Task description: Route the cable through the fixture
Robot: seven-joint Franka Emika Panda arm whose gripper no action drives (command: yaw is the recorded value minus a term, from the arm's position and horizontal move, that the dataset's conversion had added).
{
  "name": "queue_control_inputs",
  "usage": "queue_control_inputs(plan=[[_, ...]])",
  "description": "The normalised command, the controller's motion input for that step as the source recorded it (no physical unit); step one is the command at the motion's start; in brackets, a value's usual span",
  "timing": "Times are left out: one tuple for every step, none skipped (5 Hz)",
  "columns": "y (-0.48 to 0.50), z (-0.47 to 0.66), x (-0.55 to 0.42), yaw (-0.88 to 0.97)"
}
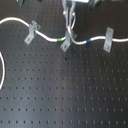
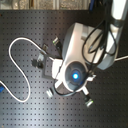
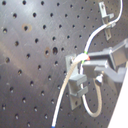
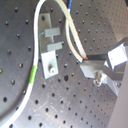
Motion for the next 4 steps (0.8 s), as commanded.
queue_control_inputs(plan=[[0.057,0.08,-0.305,0.16],[-0.226,0.01,-0.462,-0.11],[-0.055,0.01,-0.55,-0.12],[0.102,0.02,-0.508,0.0]])
